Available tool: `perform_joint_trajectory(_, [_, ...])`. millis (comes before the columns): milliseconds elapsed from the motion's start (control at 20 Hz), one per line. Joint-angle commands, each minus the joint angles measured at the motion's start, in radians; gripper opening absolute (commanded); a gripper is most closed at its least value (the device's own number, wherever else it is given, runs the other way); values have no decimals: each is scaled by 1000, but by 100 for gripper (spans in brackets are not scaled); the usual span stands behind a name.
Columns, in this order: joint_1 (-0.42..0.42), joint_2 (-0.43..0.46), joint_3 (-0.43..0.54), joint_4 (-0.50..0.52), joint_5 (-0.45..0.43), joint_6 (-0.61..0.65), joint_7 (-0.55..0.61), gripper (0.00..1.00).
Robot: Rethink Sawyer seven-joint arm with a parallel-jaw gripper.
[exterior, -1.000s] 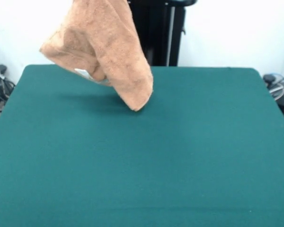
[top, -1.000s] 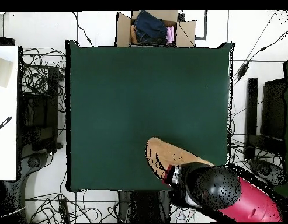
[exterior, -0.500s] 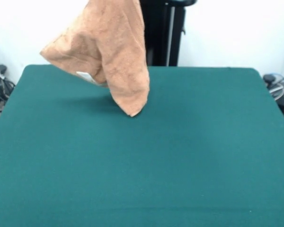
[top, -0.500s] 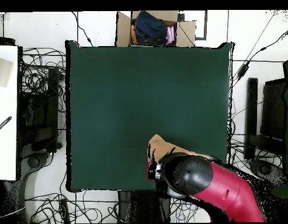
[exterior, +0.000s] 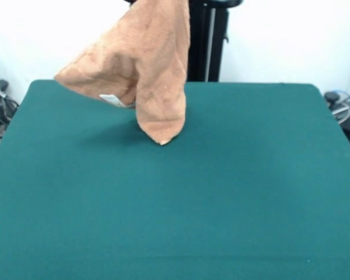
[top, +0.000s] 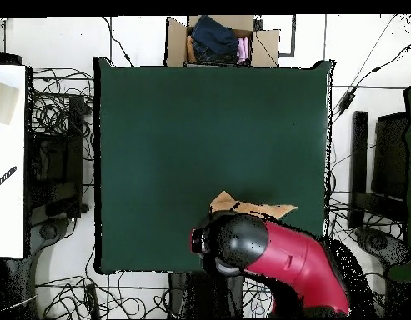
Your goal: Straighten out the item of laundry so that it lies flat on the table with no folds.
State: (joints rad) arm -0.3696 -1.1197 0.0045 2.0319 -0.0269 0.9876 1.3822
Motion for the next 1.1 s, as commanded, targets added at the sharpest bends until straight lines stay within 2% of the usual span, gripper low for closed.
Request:
perform_joint_trajectory(50, [55, 126, 79, 18, -37, -79, 111, 0])
perform_joint_trajectory(600, [113, 232, 82, -56, -22, -107, 124, 0])
perform_joint_trajectory(1100, [188, 303, 48, -97, -24, -176, 192, 0])
